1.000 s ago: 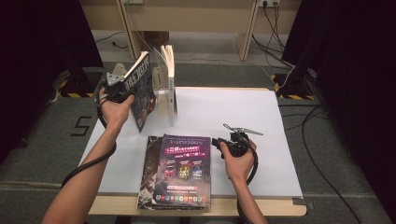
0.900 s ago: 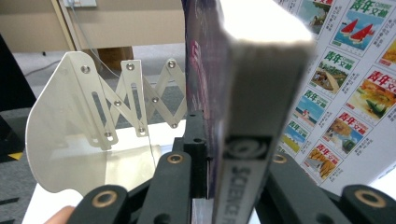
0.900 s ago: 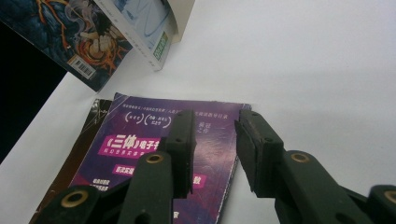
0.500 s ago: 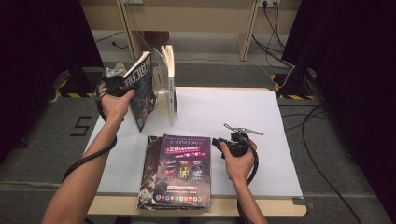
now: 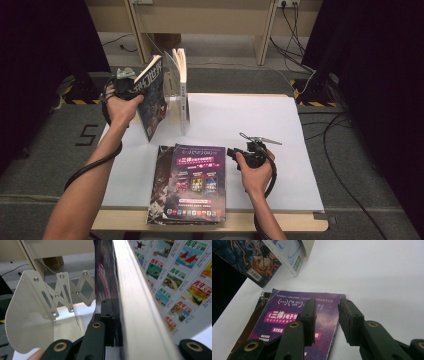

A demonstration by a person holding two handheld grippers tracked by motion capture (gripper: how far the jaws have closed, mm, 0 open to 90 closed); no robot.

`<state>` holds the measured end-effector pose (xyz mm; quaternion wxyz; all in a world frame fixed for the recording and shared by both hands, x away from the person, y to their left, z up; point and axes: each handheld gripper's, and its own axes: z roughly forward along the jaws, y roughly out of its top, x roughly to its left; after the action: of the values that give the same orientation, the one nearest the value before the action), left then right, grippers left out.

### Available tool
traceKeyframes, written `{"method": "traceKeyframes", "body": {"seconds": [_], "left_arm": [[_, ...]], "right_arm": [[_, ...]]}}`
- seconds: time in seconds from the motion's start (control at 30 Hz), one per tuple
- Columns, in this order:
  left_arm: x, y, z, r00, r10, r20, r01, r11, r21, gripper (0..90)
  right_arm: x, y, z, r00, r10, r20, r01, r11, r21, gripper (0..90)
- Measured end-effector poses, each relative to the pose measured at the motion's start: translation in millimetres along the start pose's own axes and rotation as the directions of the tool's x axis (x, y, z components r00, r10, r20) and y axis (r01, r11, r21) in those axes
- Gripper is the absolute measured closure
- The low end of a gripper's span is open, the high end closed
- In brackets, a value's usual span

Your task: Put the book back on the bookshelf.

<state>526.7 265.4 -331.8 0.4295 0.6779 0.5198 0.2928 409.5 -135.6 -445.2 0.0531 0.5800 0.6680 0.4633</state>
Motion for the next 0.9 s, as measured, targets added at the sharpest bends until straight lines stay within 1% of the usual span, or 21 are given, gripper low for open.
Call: {"method": "traceKeyframes", "body": {"seconds": [0.1,0.13,0.2,0.23,0.3,0.33,0.37,0.4,0.47,0.5,0.53,0.57,0.6,0.7,0.8,0.83,0.9], "left_arm": [[2.7,0.9,-1.0,0.9999,0.001,-0.011,-0.001,0.9994,-0.035,82.1],[4.0,2.0,-1.4,0.9998,-0.002,-0.019,0.001,0.9988,-0.048,82.1],[6.6,4.5,-1.5,0.9996,0.001,-0.028,-0.003,0.9975,-0.071,82.1],[7.7,6.1,-1.1,0.9998,0.004,-0.022,-0.006,0.9965,-0.084,82.1],[8.5,9.3,0.2,0.9997,0.009,-0.024,-0.012,0.9933,-0.115,82.1],[8.4,10.1,1.2,0.9995,0.015,-0.027,-0.018,0.9919,-0.126,82.1],[8.6,10.1,3.3,0.9990,0.019,-0.041,-0.025,0.9904,-0.136,82.1],[8.8,9.3,5.3,0.9988,0.015,-0.047,-0.021,0.9896,-0.142,82.0],[10.7,4.7,11.3,0.9976,0.000,-0.069,-0.010,0.9894,-0.145,82.0],[12.1,1.2,14.4,0.9968,-0.009,-0.080,-0.002,0.9900,-0.141,81.9],[13.7,-3.8,17.6,0.9949,-0.017,-0.099,0.003,0.9913,-0.132,81.9],[14.6,-6.9,18.4,0.9943,-0.022,-0.104,0.007,0.9900,-0.141,81.8],[15.2,-8.6,17.7,0.9930,-0.020,-0.116,0.002,0.9892,-0.147,81.8],[17.2,-10.5,15.5,0.9916,-0.031,-0.125,0.012,0.9888,-0.149,81.5],[15.8,-7.5,13.7,0.9932,-0.023,-0.114,0.009,0.9928,-0.119,80.8],[14.8,-6.0,12.7,0.9934,-0.024,-0.112,0.012,0.9939,-0.110,80.4],[12.8,-3.3,10.3,0.9938,-0.041,-0.103,0.031,0.9945,-0.100,78.8]], "right_arm": [[-0.7,-0.1,0.2,1.0000,0.002,0.003,-0.002,1.000,0.003,66.8],[-0.2,-0.2,0.3,0.9999,0.013,0.002,-0.013,1.000,0.006,66.8],[-0.8,-0.4,0.8,1.0000,0.008,0.004,-0.008,1.000,0.004,66.9],[-0.8,-0.5,1.0,1.0000,0.008,0.005,-0.008,1.000,0.004,66.9],[-1.4,-0.6,1.7,1.0000,-0.003,0.003,0.003,1.000,0.004,66.9],[-0.9,-0.8,1.8,1.0000,0.001,0.003,-0.001,1.000,0.008,66.9],[-0.7,-0.9,2.0,1.0000,0.002,0.002,-0.002,1.000,0.008,66.9],[-0.7,-1.0,2.1,1.0000,-0.002,0.003,0.002,1.000,0.007,66.9],[-0.7,-1.2,1.7,1.0000,0.001,0.002,-0.001,1.000,0.007,66.9],[-0.7,-1.3,1.4,1.0000,0.002,0.001,-0.002,1.000,0.007,66.9],[-1.0,-1.3,1.1,1.0000,0.000,0.001,0.000,1.000,0.006,67.0],[-1.0,-1.3,0.6,1.0000,0.003,0.000,-0.003,1.000,0.006,67.0],[-1.4,-1.1,0.2,1.0000,0.001,0.002,-0.001,1.000,0.005,67.0],[-2.7,-0.7,0.1,1.0000,-0.005,0.005,0.005,1.000,0.000,67.0],[-2.2,-0.6,-0.2,1.0000,0.007,0.003,-0.007,1.000,0.005,67.0],[-2.5,-0.4,-0.5,1.0000,0.000,0.005,0.000,1.000,0.002,67.0],[-2.3,-0.1,-1.0,1.0000,0.003,0.004,-0.003,1.000,0.001,66.9]]}}
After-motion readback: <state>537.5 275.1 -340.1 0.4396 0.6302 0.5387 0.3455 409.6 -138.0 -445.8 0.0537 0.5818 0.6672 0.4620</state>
